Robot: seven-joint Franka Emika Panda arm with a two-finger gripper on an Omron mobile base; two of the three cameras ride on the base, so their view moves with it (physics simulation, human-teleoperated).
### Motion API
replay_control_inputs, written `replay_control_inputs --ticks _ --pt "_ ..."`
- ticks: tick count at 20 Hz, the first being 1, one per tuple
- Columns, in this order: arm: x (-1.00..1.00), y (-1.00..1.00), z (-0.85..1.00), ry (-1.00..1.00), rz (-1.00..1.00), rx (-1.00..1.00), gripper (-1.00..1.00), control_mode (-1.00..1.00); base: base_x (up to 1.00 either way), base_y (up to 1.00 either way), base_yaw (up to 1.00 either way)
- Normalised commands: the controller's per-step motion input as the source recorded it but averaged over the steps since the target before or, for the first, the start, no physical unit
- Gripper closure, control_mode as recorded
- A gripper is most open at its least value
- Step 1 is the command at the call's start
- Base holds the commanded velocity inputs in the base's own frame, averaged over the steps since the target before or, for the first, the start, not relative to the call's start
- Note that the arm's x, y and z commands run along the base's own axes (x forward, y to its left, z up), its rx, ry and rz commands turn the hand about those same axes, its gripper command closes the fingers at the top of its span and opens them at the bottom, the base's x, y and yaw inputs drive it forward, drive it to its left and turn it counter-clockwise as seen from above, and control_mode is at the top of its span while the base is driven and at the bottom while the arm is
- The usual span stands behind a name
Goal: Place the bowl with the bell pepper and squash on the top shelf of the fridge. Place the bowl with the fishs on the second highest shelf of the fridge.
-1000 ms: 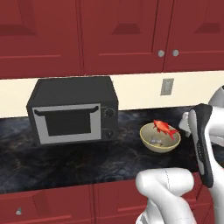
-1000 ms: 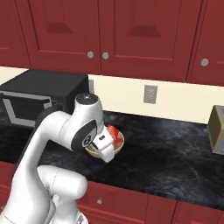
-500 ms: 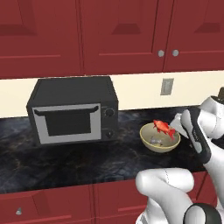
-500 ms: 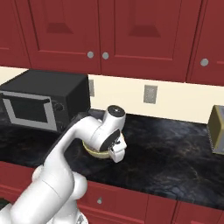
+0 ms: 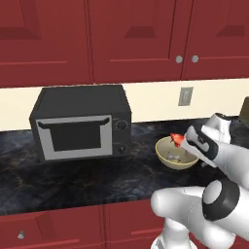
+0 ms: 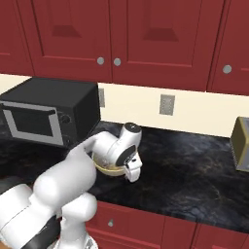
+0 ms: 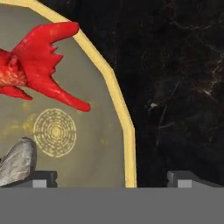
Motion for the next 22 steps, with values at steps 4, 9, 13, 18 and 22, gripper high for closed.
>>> replay_control_inputs --ticks 4,9,13,18,22 --pt "0.53 -0.15 -0.42 0.02 0.00 0.00 -1.00 -1.00 0.00 0.00 0.00" --pt "0.03 -0.06 -0.44 0.02 0.00 -0.01 1.00 -1.00 0.00 0.00 0.00" --pt "-0.01 0.00 0.00 0.04 0.00 0.00 1.00 -1.00 0.00 0.00 0.00" --pt "-0.36 0.01 0.04 0.00 0.00 0.00 1.00 -1.00 0.00 0.00 0.00" --pt "-1.00 0.15 0.38 -0.02 0.00 -0.01 1.00 -1.00 0.00 0.00 0.00"
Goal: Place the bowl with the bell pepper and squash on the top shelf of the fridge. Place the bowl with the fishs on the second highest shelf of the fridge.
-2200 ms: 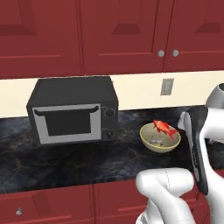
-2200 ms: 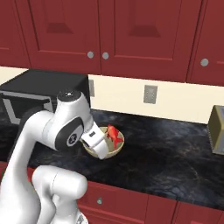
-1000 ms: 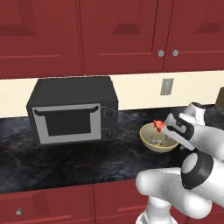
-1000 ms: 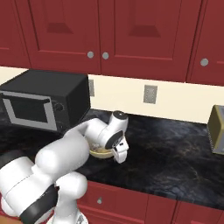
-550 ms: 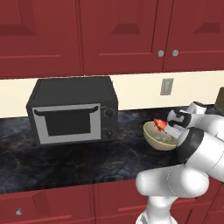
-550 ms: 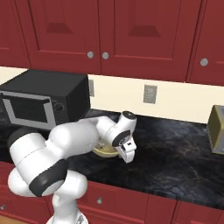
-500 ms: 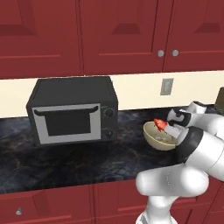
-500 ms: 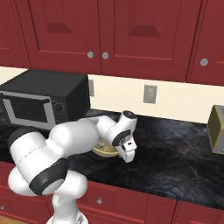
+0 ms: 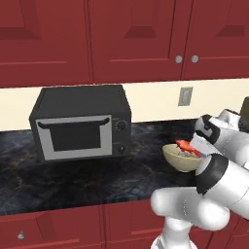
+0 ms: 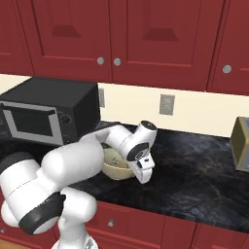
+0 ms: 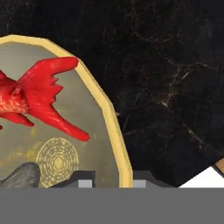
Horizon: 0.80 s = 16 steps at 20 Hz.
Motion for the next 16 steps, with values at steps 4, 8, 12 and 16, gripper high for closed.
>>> replay_control_inputs --ticks 4,8,12,16 --pt "-1.00 0.58 0.73 -0.07 0.00 -0.03 1.00 -1.00 0.00 0.00 0.00" --pt "-1.00 0.74 0.82 -0.21 -0.09 -0.11 1.00 -1.00 0.00 0.00 0.00" --pt "-1.00 0.73 0.99 -0.27 -0.14 -0.04 1.00 -1.00 0.00 0.00 0.00" --pt "-0.76 0.68 0.72 -0.39 -0.24 0.00 1.00 -1.00 0.00 0.00 0.00"
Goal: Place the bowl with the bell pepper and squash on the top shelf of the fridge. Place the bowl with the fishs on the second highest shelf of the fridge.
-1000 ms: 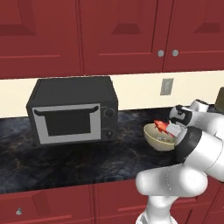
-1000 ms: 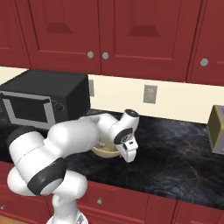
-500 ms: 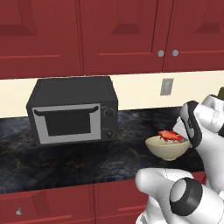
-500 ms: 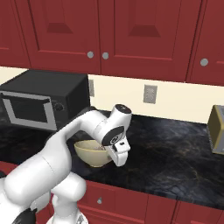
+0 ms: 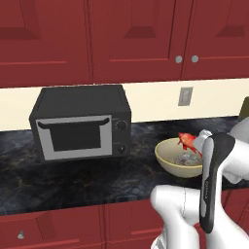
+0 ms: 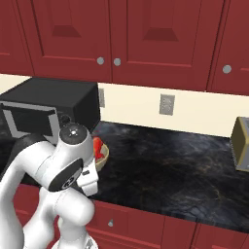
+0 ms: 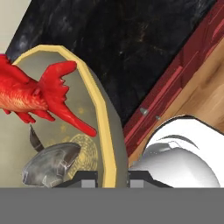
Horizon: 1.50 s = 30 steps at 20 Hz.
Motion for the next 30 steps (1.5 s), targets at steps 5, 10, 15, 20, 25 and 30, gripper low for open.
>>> replay_control_inputs --ticks 5,10,15,20,25,30 --pt "-0.09 0.10 0.06 -0.17 -0.10 0.00 1.00 -1.00 0.00 0.00 0.00" --pt "-0.01 0.00 0.00 0.00 0.00 0.00 1.00 1.00 -0.46 0.29 0.01" --pt "0.00 0.00 0.00 0.00 0.00 0.00 1.00 1.00 -0.55 0.60 -0.17" --pt "0.00 0.00 0.00 0.00 0.00 0.00 1.00 1.00 -0.05 0.22 -0.92" --pt "0.00 0.00 0.00 0.00 0.00 0.00 1.00 1.00 -0.03 0.07 -0.99" --pt "0.00 0.00 0.00 0.00 0.00 0.00 1.00 1.00 -0.12 0.09 -0.97"
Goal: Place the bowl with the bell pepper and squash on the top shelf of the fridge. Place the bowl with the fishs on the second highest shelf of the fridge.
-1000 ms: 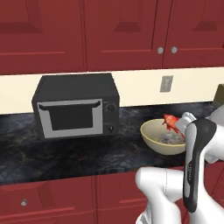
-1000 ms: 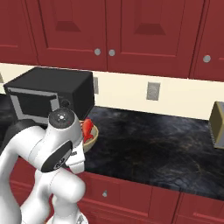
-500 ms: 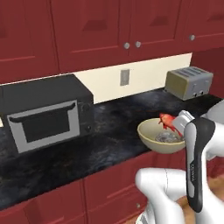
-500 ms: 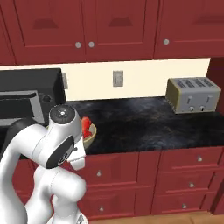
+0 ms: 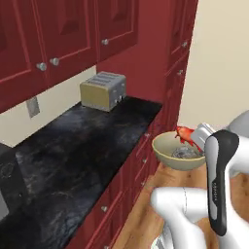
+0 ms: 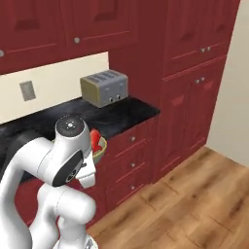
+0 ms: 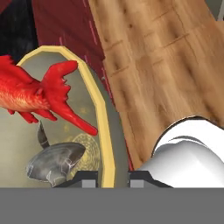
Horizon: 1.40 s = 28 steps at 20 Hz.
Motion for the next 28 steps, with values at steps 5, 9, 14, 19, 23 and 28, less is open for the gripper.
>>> replay_control_inputs --ticks 5,9,14,19,23,28 --pt "0.00 0.00 0.00 0.00 0.00 0.00 1.00 1.00 -0.22 0.10 -0.95" --pt "0.00 0.00 0.00 0.00 0.00 0.00 1.00 1.00 -0.60 0.19 -0.86" --pt "0.00 0.00 0.00 0.00 0.00 0.00 1.00 1.00 -1.00 0.83 -0.51" --pt "0.00 0.00 0.00 0.00 0.00 0.00 1.00 1.00 -0.60 0.19 -0.80" --pt "0.00 0.00 0.00 0.00 0.00 0.00 1.00 1.00 -0.23 0.08 -0.95" --pt "0.00 0.00 0.00 0.00 0.00 0.00 1.00 1.00 -0.11 0.01 -0.95"
